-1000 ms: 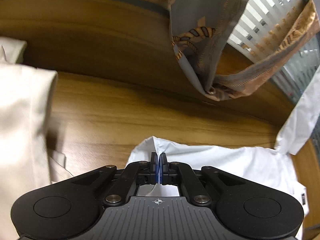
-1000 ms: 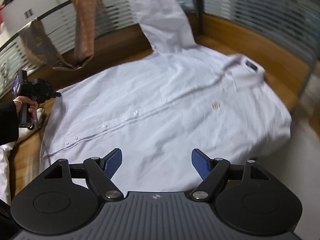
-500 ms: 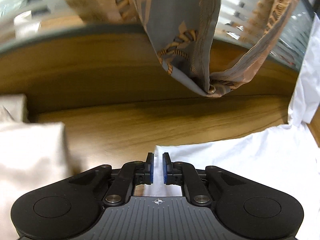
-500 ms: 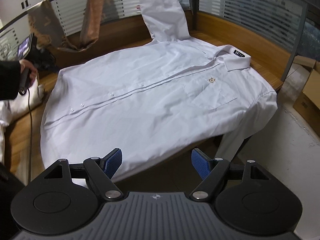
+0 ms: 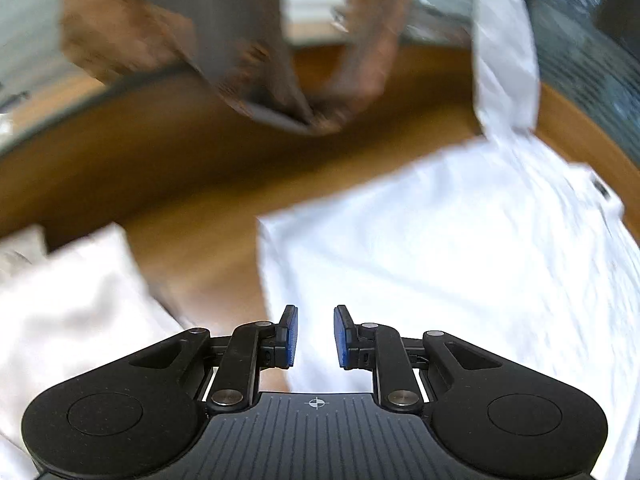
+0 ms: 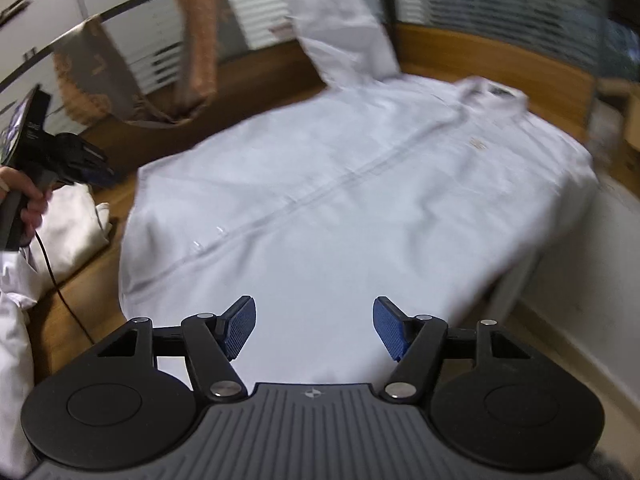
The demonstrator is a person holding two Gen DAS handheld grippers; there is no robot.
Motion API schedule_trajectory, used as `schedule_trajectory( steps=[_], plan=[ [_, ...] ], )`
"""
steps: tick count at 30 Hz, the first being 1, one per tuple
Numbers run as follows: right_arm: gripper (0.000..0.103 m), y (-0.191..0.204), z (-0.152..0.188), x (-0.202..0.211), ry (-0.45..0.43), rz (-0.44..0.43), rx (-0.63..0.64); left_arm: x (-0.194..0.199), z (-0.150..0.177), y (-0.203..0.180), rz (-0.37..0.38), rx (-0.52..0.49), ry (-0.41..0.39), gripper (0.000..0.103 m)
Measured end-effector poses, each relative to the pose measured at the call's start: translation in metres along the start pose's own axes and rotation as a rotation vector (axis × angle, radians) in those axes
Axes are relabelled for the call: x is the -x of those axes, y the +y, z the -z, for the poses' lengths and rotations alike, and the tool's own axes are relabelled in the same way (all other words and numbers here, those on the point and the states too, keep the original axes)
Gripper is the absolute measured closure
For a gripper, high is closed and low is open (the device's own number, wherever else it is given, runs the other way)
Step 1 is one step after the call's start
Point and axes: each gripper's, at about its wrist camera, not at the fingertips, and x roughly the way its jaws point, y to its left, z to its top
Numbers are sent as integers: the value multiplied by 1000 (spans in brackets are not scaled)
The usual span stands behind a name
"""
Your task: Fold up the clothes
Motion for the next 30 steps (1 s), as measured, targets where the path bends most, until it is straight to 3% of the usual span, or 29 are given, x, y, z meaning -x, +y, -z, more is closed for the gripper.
schedule_trajectory(
  steps=[3,10,14,20,26,30],
  plan=[
    [31,8,-13,-28,-28,31,31,-10,9,-23,39,-90,39,81],
    [31,-21,-15,-65,-2,121,0,-31,21,-43,89,-165,95,79],
    [31,-59,8,-58,40,196,-122,-42,19,-42,114,-183,107,73],
    [31,-86,60,-31,103,243,-265,-40,22,-24,128,-190,96,72],
    [31,-62,100,4,122,263,-217,-19,20,13,97,-206,78,68],
    [31,-17,108,18,115,231,-37,-5,17,34,102,-218,68,61]
  ],
)
